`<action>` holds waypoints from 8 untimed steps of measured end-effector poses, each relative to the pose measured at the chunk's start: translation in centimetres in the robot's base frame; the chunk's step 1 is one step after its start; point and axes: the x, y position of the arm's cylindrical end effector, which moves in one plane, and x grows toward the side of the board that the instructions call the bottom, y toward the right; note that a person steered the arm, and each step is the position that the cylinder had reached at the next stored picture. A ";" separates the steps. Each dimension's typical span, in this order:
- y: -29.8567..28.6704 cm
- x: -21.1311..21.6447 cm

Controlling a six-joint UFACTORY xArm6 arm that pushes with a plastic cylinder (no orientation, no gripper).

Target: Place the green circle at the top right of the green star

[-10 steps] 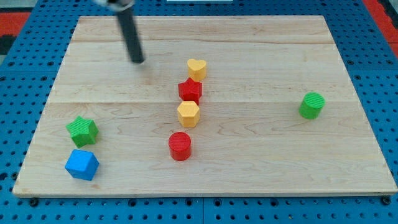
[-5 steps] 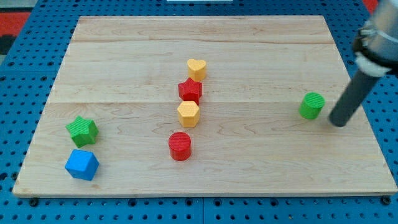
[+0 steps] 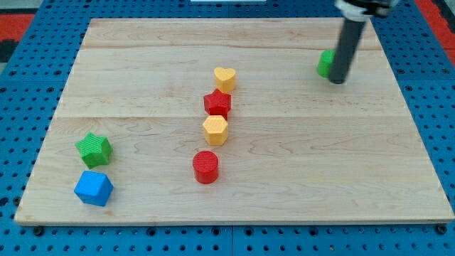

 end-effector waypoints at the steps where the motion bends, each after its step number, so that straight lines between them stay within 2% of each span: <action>1: 3.8 -3.4; 2: -7.0 -5.9; 3: -20.2 -5.9; 4: -13.2 -5.5; 5: -3.4 -4.9; 6: -4.4 0.4; 7: -13.4 -0.6; 8: -21.8 -4.7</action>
